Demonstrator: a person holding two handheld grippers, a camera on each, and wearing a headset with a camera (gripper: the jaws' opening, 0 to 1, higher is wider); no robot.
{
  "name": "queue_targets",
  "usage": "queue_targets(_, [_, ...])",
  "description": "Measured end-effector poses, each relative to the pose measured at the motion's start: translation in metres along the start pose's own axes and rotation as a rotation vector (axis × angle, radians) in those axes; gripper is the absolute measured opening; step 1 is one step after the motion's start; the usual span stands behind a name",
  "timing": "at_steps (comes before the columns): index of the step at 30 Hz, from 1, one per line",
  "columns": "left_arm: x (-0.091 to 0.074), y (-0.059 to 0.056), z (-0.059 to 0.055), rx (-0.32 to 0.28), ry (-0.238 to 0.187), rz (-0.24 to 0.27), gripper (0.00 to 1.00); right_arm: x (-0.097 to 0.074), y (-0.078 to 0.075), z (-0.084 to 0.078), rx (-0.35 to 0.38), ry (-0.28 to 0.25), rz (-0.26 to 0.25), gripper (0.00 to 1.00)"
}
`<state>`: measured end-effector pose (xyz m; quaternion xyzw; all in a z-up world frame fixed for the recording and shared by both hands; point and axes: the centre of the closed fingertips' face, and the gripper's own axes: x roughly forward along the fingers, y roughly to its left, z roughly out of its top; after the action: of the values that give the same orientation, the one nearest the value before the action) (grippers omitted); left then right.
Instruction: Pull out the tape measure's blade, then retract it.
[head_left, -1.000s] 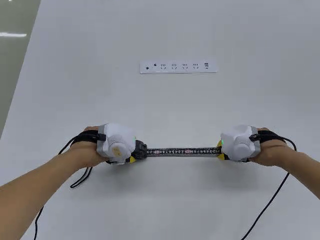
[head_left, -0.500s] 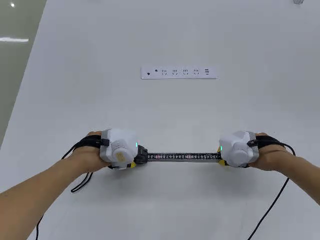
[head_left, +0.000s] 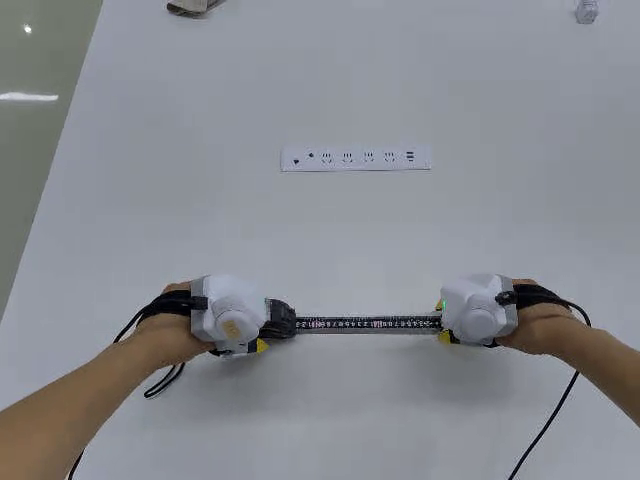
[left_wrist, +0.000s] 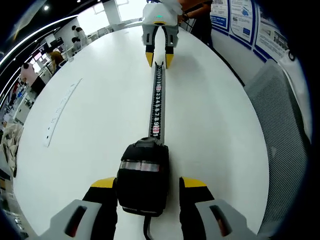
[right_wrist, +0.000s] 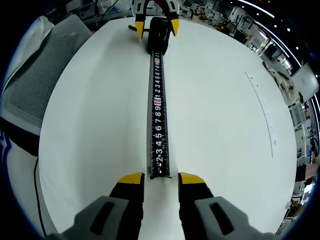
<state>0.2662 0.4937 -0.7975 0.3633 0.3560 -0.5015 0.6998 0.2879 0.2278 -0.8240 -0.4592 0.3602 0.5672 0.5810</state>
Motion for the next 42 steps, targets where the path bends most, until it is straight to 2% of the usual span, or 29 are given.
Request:
queue_targets(4, [-0.011, 0.008, -0.003, -0.096, -0.040, 0.062, 0.49, -0.003, -0.002, -0.006, 0.095, -0.018, -0.040, 0.31])
queue_targets(8, [-0.018, 0.006, -0.010, -0.134, -0.045, 0.089, 0.51, -0.005, 0.003, -0.010, 0.176, -0.038, -0.065, 0.36])
queue_targets(13, [-0.027, 0.003, -0.017, -0.229, -0.079, 0.138, 0.53, -0.013, 0.007, -0.007, 0.297, -0.112, -0.137, 0.38])
queue_targets(14, [-0.028, 0.002, -0.019, -0.241, -0.082, 0.148, 0.53, -0.015, 0.009, -0.005, 0.345, -0.134, -0.142, 0.39])
queue_targets(16, [-0.030, 0.000, -0.021, -0.261, -0.095, 0.167, 0.55, -0.021, 0.009, -0.004, 0.376, -0.158, -0.174, 0.39])
queue_targets(18, [-0.033, -0.004, -0.022, -0.290, -0.106, 0.175, 0.56, -0.025, 0.011, -0.002, 0.438, -0.193, -0.195, 0.42])
queue_targets(24, [-0.042, -0.011, -0.024, -0.379, -0.154, 0.226, 0.59, -0.042, 0.023, 0.010, 0.532, -0.269, -0.248, 0.44])
queue_targets(27, [-0.048, -0.012, -0.024, -0.422, -0.178, 0.255, 0.61, -0.045, 0.027, 0.011, 0.567, -0.297, -0.266, 0.45])
queue_targets(36, [-0.061, -0.021, -0.028, -0.492, -0.221, 0.299, 0.66, -0.057, 0.040, 0.019, 0.640, -0.353, -0.315, 0.49])
queue_targets(42, [-0.077, -0.025, -0.028, -0.546, -0.258, 0.343, 0.68, -0.067, 0.044, 0.022, 0.682, -0.384, -0.347, 0.53])
